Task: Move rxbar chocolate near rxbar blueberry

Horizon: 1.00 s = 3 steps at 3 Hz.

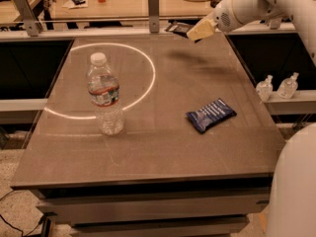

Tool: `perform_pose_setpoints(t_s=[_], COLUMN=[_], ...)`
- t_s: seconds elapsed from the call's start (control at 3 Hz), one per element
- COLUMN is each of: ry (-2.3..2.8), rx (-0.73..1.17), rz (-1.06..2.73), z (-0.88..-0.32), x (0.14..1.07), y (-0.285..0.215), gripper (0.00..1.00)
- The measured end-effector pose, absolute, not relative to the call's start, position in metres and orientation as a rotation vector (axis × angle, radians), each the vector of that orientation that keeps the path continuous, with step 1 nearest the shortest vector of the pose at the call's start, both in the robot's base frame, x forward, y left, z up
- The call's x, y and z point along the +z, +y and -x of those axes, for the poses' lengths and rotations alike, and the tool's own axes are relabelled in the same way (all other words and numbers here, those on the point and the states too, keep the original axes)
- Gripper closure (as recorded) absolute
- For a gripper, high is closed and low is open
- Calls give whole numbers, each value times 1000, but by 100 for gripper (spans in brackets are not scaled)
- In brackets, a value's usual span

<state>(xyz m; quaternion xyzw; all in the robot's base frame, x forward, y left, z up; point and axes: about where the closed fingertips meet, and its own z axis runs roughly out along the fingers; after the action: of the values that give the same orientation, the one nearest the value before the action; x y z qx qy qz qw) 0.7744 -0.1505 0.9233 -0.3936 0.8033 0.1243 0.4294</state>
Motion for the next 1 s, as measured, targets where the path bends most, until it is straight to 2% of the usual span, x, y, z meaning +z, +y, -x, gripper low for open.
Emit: perform_pose_setpoints(t_s=[1.0], ry=[2322], rx=[348], rz=[1119], z=[-681], x=[912], y=[-241], gripper=[100])
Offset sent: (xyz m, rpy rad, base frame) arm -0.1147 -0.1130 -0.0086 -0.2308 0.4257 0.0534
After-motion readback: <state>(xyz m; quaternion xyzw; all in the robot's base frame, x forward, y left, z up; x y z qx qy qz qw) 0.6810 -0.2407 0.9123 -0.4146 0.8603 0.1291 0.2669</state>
